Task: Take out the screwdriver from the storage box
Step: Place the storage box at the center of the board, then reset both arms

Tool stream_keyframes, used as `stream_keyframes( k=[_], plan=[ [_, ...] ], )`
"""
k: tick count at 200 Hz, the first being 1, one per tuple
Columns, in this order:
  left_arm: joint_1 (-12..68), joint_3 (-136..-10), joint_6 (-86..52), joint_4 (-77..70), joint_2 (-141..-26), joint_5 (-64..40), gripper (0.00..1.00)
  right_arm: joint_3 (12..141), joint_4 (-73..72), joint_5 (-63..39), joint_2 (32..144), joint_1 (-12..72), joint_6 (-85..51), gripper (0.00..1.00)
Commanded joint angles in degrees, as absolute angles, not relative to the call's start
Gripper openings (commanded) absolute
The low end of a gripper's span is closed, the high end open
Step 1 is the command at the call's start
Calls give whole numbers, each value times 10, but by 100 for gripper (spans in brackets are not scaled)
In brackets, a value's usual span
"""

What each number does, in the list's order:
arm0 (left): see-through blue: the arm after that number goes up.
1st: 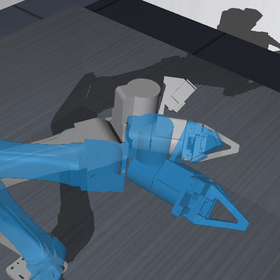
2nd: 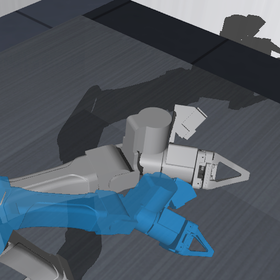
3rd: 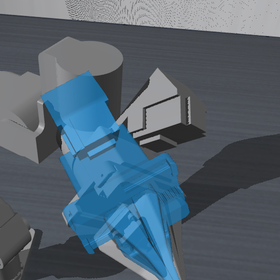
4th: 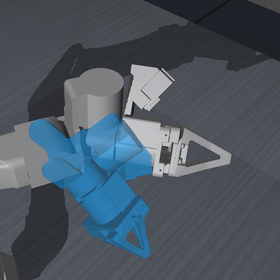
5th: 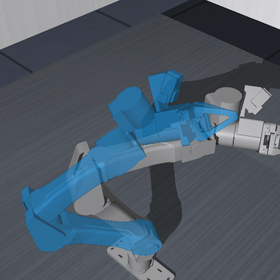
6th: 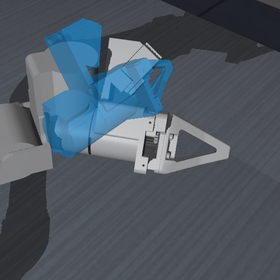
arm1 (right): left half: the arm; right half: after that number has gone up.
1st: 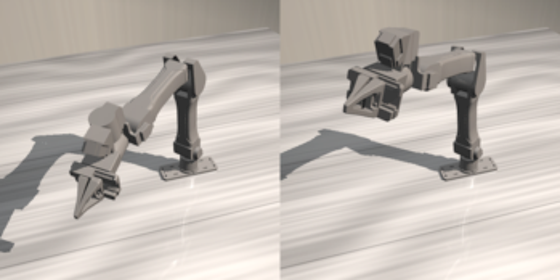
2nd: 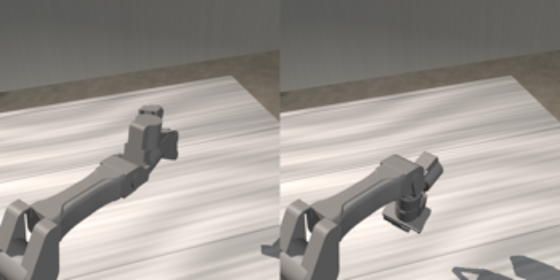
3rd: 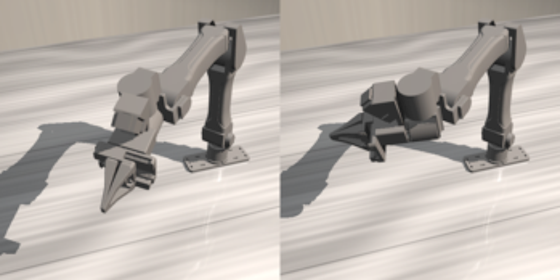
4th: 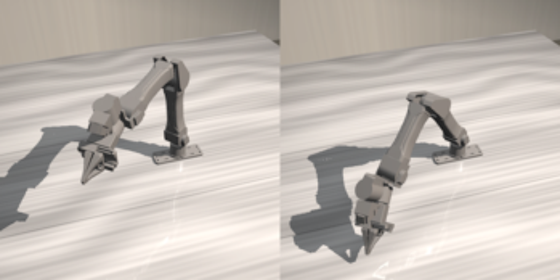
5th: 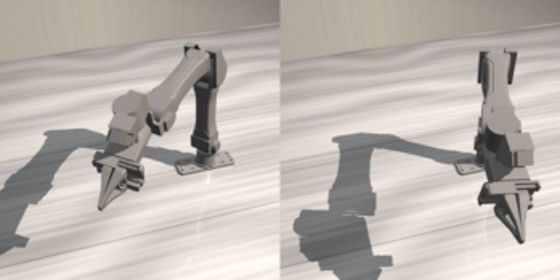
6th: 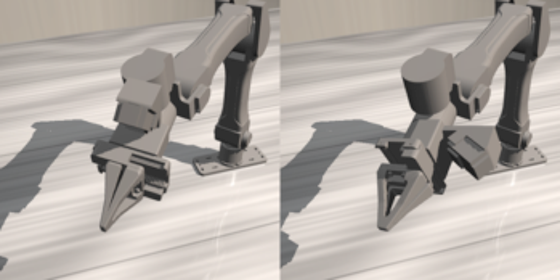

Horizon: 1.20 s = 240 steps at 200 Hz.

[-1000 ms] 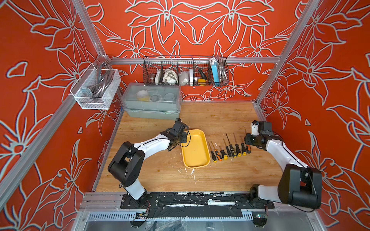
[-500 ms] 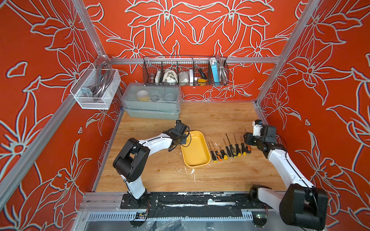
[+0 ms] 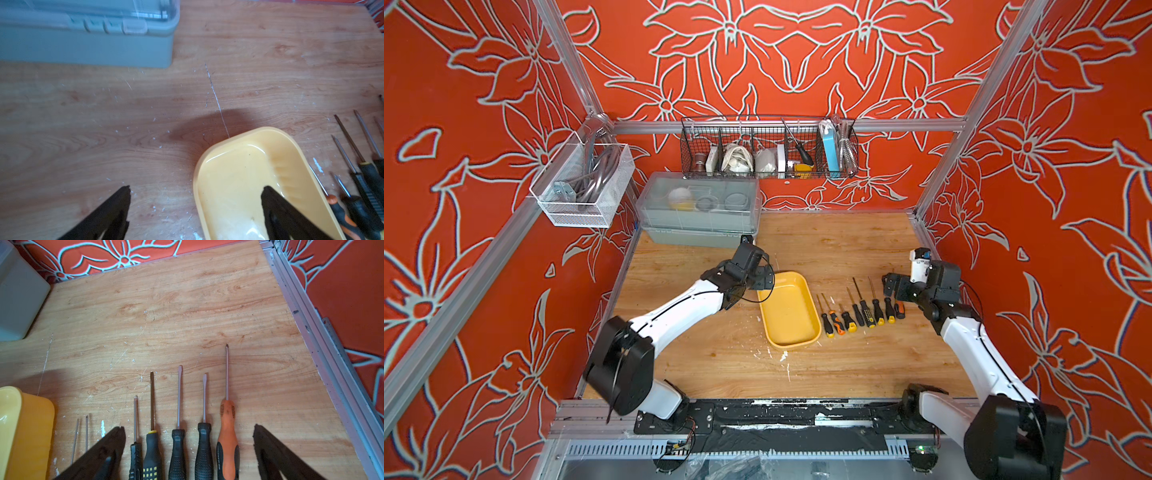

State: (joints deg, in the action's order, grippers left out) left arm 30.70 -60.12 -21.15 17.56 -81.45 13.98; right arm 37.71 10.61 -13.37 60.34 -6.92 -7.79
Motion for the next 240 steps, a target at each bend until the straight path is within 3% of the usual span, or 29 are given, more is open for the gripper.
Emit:
stream_keyframes(
  k=[1, 46, 65, 86, 123, 160, 193, 218, 240],
  plan=[
    [307, -569, -226, 231, -766, 190, 99, 367, 98, -115, 579, -64, -89, 99],
    [273, -503, -278, 259, -674, 287, 99, 313, 0, -101, 549, -64, -89, 100],
    [235, -469, -257, 236, -657, 286, 99, 243, -140, -175, 546, -65, -94, 99],
    [202, -392, -215, 142, -612, 281, 99, 192, -238, -291, 564, -64, -9, 99],
    [154, -199, -93, -145, -490, 239, 99, 161, -315, -245, 614, -65, 7, 100],
    [102, -204, -24, -224, -562, 267, 99, 128, -453, -211, 673, -65, 7, 100],
    [78, -195, -1, -334, -692, 284, 99, 114, -536, -203, 742, -65, 6, 100],
    [61, -167, -4, -470, -786, 242, 99, 138, -514, -192, 767, -63, 8, 100],
    [39, -179, -16, -430, -782, 192, 99, 123, -569, -145, 805, -56, -6, 100]
  ],
)
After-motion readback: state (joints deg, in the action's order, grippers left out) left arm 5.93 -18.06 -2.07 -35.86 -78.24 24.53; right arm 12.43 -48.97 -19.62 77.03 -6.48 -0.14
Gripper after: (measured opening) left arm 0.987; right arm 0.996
